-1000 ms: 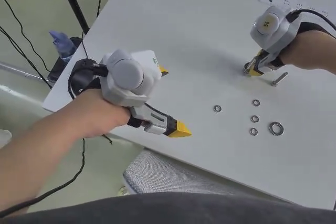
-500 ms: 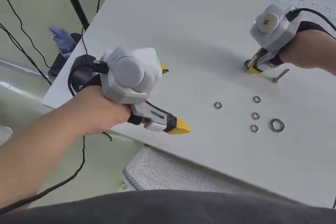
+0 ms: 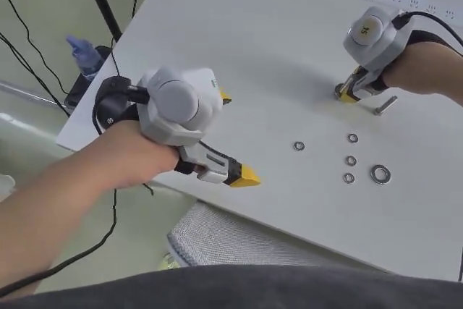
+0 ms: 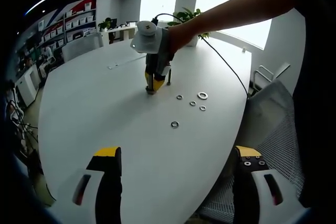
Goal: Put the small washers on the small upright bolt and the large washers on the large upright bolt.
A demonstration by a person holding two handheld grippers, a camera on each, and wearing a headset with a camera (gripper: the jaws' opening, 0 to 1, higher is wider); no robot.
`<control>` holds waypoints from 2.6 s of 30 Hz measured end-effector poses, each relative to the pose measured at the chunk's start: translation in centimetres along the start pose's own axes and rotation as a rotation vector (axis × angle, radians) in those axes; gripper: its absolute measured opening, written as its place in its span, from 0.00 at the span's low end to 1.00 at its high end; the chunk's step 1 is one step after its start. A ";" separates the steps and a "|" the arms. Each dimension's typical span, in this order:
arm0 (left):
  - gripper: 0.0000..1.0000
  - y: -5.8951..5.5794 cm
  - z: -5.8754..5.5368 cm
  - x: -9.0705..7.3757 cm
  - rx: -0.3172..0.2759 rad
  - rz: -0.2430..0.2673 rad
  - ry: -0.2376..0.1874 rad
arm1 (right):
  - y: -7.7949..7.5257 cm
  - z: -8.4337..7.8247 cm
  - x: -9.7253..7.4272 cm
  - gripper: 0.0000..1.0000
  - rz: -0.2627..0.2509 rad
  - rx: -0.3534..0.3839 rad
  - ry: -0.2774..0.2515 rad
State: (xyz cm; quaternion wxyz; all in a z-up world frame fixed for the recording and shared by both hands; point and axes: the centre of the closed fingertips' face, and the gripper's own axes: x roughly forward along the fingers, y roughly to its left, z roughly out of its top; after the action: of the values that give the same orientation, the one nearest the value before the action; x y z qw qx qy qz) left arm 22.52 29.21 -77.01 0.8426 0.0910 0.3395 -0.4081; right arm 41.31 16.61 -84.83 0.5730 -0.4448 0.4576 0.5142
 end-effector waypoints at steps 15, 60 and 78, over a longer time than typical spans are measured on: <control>0.87 0.2 0.5 -0.2 0.011 0.006 -0.003 | -0.9 0.4 -0.1 0.43 0.006 -0.007 -0.045; 0.93 -0.3 1.2 -1.2 0.079 -0.024 -0.012 | 4.3 -0.5 -6.2 0.45 -0.020 -0.003 -0.122; 0.91 -0.4 1.1 -1.3 0.088 -0.039 -0.008 | 9.1 -6.8 -7.1 0.45 -0.005 0.076 -0.091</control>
State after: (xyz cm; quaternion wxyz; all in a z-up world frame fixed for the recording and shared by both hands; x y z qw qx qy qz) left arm 22.24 29.29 -75.30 0.8309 0.1198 0.3197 -0.4394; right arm 31.40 9.31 -79.52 0.6107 -0.4001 0.4493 0.5149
